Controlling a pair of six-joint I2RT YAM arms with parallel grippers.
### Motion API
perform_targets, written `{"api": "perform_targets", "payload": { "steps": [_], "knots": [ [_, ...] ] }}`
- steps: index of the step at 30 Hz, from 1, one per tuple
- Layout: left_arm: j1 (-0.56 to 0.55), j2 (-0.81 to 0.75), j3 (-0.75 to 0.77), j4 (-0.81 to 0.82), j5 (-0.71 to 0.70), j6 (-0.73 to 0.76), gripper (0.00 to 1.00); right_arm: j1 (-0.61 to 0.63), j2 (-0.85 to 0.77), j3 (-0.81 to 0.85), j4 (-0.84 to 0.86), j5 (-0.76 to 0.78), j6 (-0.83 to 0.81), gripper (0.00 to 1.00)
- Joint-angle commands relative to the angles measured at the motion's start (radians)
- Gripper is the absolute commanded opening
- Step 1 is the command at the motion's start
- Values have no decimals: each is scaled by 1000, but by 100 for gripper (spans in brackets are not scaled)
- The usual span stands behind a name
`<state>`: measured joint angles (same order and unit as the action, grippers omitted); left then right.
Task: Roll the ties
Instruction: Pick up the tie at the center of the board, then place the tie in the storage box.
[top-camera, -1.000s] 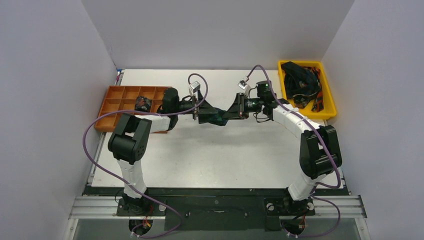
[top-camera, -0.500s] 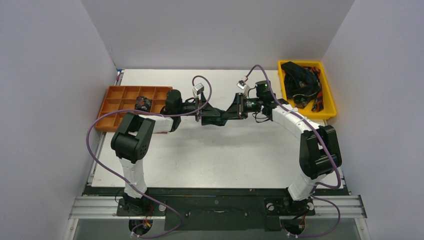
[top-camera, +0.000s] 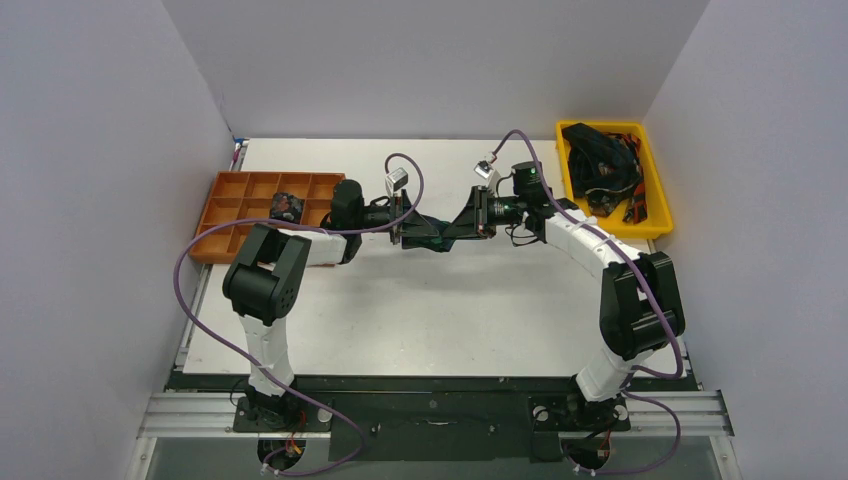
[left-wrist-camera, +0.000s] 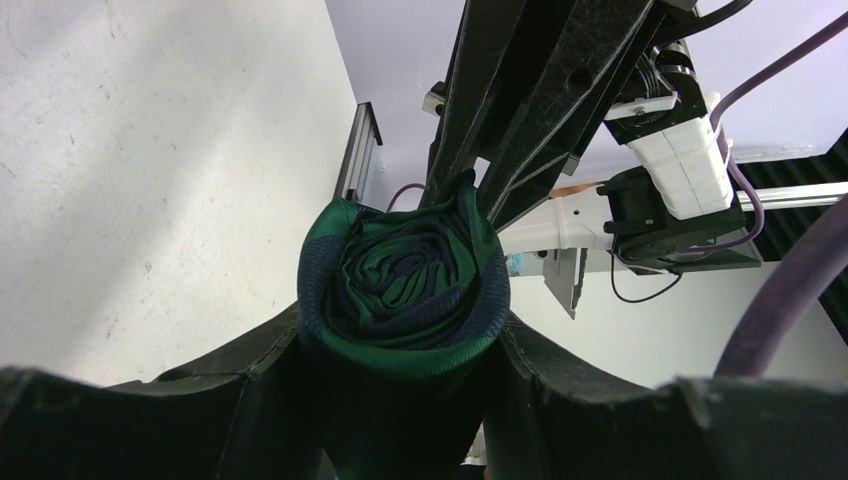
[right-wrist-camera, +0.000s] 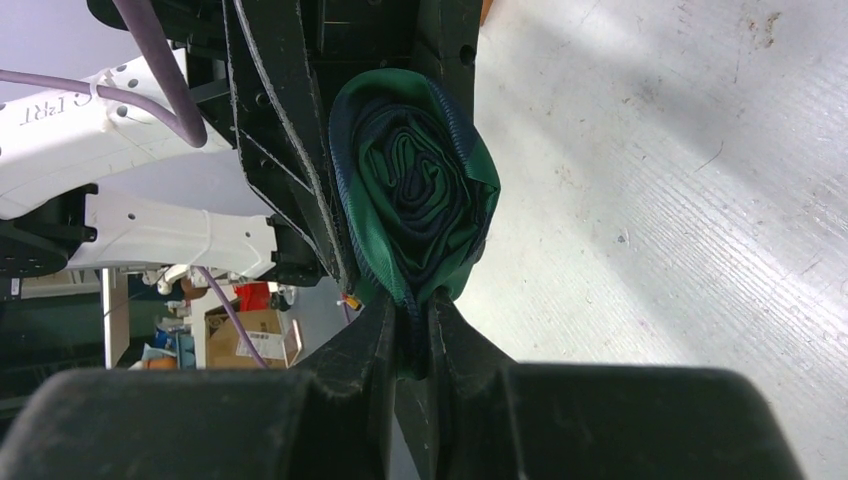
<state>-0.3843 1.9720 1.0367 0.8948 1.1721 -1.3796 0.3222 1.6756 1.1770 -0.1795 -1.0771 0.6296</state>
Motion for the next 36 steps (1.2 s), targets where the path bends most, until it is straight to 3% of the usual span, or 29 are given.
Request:
{"api": "perform_targets", "payload": {
  "steps": [1, 2, 6, 10, 11, 13, 16, 17, 18, 19, 20, 21, 24, 29, 36],
  "knots": [
    [20, -19, 1, 66, -19, 4, 5, 8, -41, 12, 1, -4, -27, 0],
    [22, -22, -2, 64, -21, 7, 4, 8, -41, 18, -15, 0, -39, 0],
    [38, -37, -9, 28, -29, 35, 0, 5, -35, 35, -64, 17, -75, 17],
    [65, -72, -22, -65, -37, 87, 0, -3, -36, 56, -110, 40, -110, 44],
    [72, -80, -26, -90, -37, 123, 0, -6, -36, 64, -116, 46, -116, 60],
    [101, -117, -29, -211, -40, 220, 0, -15, -39, 73, -132, 58, -132, 71],
    [173, -192, -15, -585, -63, 436, 0, -35, -39, 88, -152, 86, -153, 74],
    [189, -207, 11, -684, -76, 594, 0, -41, -36, 102, -161, 99, -160, 74],
    [224, -231, 33, -929, -120, 689, 0, -49, -29, 107, -180, 107, -176, 75],
    [240, -241, 86, -1043, -153, 864, 0, -53, -25, 120, -191, 110, -187, 75],
    [272, -256, 112, -1236, -227, 944, 0, -60, -18, 127, -216, 119, -210, 75],
    [290, -264, 154, -1309, -303, 1068, 0, -66, -15, 137, -228, 123, -233, 76],
    [414, -286, 224, -1562, -463, 1208, 0, -73, -4, 151, -275, 138, -272, 77],
    [589, -288, 292, -1708, -733, 1359, 0, -75, -1, 148, -287, 156, -294, 78],
    [640, -253, 359, -1705, -941, 1472, 0, -73, 12, 151, -288, 155, -296, 79]
  ]
}}
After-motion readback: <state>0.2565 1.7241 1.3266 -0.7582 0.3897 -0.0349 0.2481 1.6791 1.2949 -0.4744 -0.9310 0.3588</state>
